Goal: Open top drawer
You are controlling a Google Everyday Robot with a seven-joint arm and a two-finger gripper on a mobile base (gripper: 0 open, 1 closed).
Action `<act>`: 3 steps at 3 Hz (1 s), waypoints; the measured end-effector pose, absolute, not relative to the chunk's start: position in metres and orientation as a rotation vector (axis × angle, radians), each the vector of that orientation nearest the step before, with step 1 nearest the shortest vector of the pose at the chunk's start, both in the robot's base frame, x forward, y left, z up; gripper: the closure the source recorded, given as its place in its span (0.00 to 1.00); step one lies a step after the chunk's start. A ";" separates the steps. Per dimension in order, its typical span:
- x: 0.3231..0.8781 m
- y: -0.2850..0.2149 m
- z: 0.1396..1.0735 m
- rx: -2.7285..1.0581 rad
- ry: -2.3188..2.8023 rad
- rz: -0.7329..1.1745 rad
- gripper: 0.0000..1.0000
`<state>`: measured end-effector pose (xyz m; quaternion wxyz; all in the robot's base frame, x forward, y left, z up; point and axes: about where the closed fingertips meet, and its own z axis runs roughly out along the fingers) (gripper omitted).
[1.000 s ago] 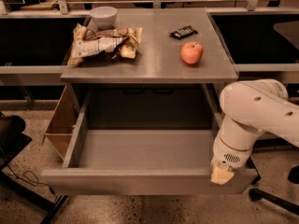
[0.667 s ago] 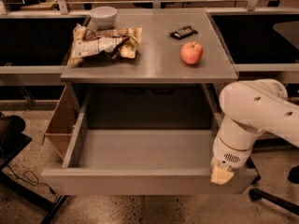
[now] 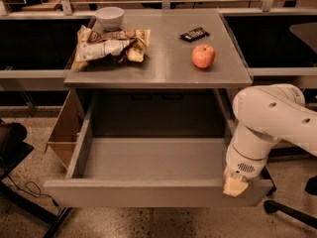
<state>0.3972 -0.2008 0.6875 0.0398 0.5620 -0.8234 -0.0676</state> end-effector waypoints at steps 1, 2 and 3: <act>0.397 -0.201 0.688 1.723 -2.523 -0.207 0.14; 0.396 -0.198 0.689 1.747 -2.522 -0.206 0.00; 0.379 -0.190 0.727 1.899 -2.543 -0.198 0.00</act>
Offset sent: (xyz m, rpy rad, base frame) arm -0.0015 0.0071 0.0026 0.0179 -0.0231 0.0283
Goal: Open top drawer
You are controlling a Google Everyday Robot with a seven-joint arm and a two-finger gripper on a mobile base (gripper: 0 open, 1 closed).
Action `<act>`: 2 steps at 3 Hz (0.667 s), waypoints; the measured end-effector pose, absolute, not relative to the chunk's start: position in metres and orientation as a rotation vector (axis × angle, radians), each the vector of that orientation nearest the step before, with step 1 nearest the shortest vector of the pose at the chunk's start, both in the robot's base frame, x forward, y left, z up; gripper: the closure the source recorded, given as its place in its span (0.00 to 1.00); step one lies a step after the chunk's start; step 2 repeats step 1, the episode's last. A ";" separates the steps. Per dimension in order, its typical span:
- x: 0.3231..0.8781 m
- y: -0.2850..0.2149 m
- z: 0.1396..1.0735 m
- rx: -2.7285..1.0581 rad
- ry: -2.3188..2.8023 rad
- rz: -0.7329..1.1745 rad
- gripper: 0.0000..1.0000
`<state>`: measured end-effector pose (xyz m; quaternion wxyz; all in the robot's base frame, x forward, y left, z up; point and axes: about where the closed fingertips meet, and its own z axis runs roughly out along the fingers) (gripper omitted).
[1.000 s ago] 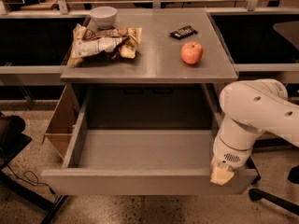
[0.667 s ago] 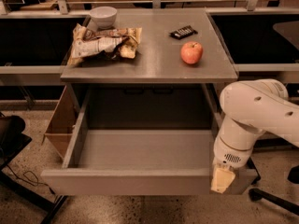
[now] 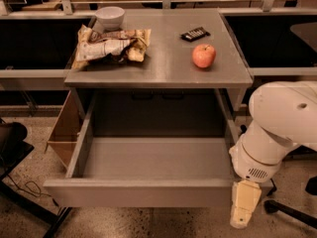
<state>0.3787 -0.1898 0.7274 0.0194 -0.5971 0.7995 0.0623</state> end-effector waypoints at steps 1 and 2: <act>0.359 -0.181 0.790 -1.880 2.341 0.088 0.00; 0.359 -0.181 0.790 -1.880 2.341 0.088 0.00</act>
Offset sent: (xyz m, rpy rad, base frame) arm 0.0000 0.0000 0.0000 0.0000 0.0000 0.0000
